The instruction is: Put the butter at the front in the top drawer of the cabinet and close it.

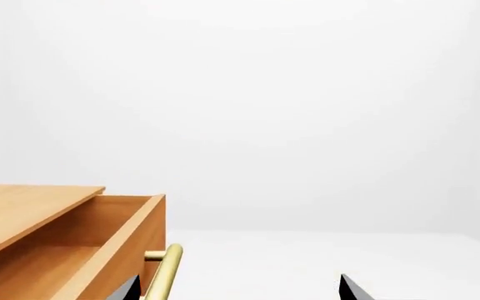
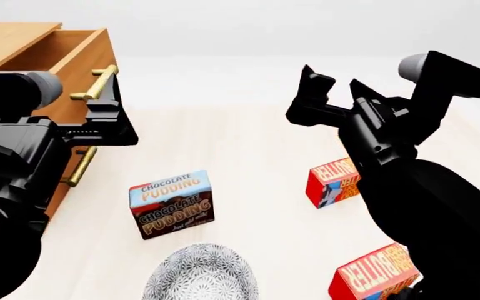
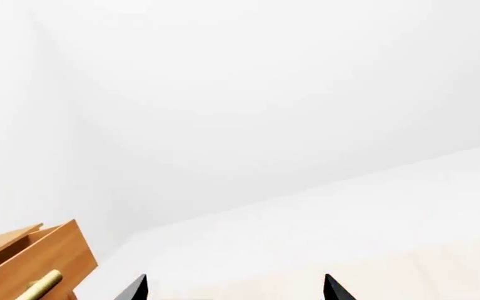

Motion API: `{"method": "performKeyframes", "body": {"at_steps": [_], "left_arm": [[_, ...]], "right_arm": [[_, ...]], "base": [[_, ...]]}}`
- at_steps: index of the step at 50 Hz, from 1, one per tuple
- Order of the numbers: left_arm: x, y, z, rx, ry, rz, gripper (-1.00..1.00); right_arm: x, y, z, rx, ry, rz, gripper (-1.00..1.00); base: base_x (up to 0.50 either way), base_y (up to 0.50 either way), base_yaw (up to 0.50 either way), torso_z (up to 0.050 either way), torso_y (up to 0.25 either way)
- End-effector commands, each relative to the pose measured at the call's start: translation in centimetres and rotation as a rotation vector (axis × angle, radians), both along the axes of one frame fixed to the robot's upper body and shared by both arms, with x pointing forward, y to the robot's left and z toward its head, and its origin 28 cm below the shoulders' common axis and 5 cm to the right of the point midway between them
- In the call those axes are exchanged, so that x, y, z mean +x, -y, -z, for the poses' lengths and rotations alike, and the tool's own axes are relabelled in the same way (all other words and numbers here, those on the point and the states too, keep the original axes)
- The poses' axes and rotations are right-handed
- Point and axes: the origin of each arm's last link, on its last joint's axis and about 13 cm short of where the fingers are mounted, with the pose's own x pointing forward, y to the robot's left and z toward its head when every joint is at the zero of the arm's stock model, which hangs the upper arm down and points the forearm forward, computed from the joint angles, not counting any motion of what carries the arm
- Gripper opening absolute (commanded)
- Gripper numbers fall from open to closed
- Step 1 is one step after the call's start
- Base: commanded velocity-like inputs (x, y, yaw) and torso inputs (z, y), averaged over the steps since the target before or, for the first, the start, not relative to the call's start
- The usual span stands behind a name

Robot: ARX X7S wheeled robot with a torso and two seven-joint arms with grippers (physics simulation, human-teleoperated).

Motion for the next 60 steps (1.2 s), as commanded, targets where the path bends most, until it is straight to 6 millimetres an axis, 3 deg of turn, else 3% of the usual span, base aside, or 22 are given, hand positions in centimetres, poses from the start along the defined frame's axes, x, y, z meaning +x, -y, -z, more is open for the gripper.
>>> {"method": "performKeyframes", "body": {"at_steps": [1, 13, 24, 30, 37, 48, 54, 60], "left_arm": [[0.2, -0.2, 0.2, 0.009, 0.003, 0.0, 1.0], [0.8, -0.3, -0.6, 0.047, 0.034, -0.014, 1.0], [3.4, -0.9, -4.6, 0.116, 0.039, -0.073, 1.0], [6.0, -1.9, -6.7, 0.087, -0.062, -0.1, 1.0], [8.2, -3.2, -7.7, 0.083, -0.182, -0.073, 1.0], [10.1, -4.9, -10.6, 0.103, -0.327, -0.034, 1.0], [10.3, -5.5, -11.3, 0.194, -0.49, 0.035, 1.0], [10.4, -6.2, -12.3, 0.229, -0.538, 0.038, 1.0]], "right_arm": [[0.4, -0.2, 0.0, 0.004, -0.006, -0.004, 1.0], [0.7, -0.2, 0.3, 0.0, -0.023, 0.012, 1.0], [0.6, 0.2, 1.0, -0.005, -0.049, 0.012, 1.0], [0.6, 0.4, 1.3, -0.002, -0.057, 0.015, 1.0], [0.6, 0.5, 1.6, -0.005, -0.057, 0.006, 1.0], [0.7, 0.7, 2.2, 0.009, -0.068, -0.003, 1.0], [0.8, 0.8, 2.3, 0.014, -0.075, -0.005, 1.0], [0.9, 0.9, 2.5, 0.021, -0.078, -0.005, 1.0]], "base": [[0.5, 0.0, 0.0, 0.0, 0.0], [0.19, 0.0, 0.0, 0.0, 0.0], [0.0, 0.0, 0.0, 0.0, 0.0], [0.0, 0.0, 0.0, 0.0, 0.0], [0.0, 0.0, 0.0, 0.0, 0.0], [0.0, 0.0, 0.0, 0.0, 0.0], [0.0, 0.0, 0.0, 0.0, 0.0], [0.0, 0.0, 0.0, 0.0, 0.0]]}}
